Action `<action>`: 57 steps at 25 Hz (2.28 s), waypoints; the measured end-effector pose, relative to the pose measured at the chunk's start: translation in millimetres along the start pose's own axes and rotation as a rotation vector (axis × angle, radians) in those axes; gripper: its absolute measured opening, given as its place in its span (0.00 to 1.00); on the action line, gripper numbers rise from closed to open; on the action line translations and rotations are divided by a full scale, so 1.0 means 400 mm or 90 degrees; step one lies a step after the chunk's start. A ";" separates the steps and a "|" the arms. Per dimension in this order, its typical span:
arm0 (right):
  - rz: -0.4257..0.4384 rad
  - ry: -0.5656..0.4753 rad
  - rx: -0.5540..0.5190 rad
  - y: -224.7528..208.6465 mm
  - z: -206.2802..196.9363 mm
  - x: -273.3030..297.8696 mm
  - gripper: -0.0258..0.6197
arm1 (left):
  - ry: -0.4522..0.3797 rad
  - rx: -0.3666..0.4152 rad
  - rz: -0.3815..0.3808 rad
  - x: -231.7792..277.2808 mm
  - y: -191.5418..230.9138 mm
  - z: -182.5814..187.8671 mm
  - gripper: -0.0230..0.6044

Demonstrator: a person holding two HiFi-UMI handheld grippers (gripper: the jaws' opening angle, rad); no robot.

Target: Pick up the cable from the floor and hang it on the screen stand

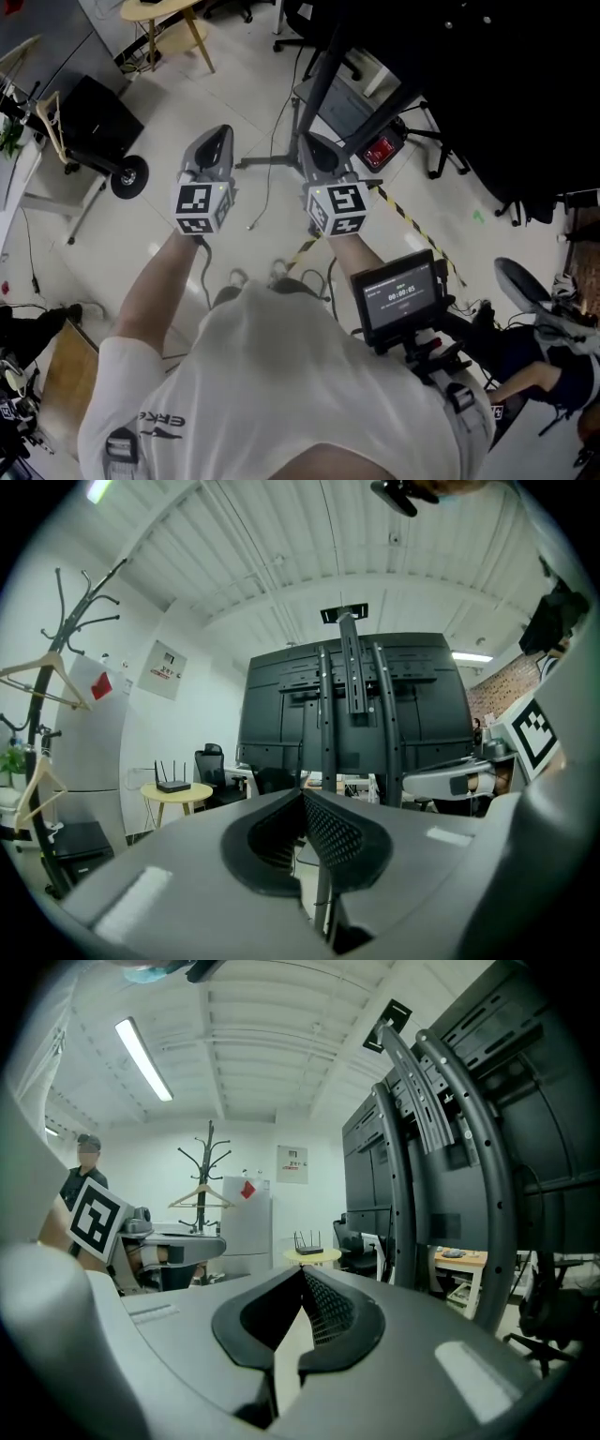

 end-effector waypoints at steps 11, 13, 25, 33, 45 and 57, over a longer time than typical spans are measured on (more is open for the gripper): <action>0.006 0.109 0.044 -0.072 -0.328 0.067 0.06 | 0.123 0.004 -0.001 0.057 0.012 -0.353 0.04; 0.008 0.126 0.056 -0.076 -0.404 0.095 0.06 | 0.143 0.002 0.001 0.064 0.034 -0.431 0.04; 0.024 0.194 0.075 -0.114 -0.909 0.229 0.06 | 0.196 0.015 -0.016 0.154 0.096 -0.919 0.04; 0.026 0.209 0.089 -0.146 -1.287 0.301 0.06 | 0.203 0.017 -0.032 0.203 0.115 -1.278 0.04; 0.028 0.220 0.084 -0.184 -1.755 0.405 0.06 | 0.219 -0.005 -0.032 0.295 0.214 -1.725 0.04; 0.056 0.257 0.078 -0.140 -1.984 0.438 0.06 | 0.235 0.001 -0.072 0.280 0.210 -1.958 0.04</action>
Point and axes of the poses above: the fingertips, and each gripper's own axes: x forward along the fingers, y to its left, z out of its top, the point moved 1 cm from there along -x, backward along the fingers, and after that the axes turned 13 degrees about z, right-handed, at the moved point
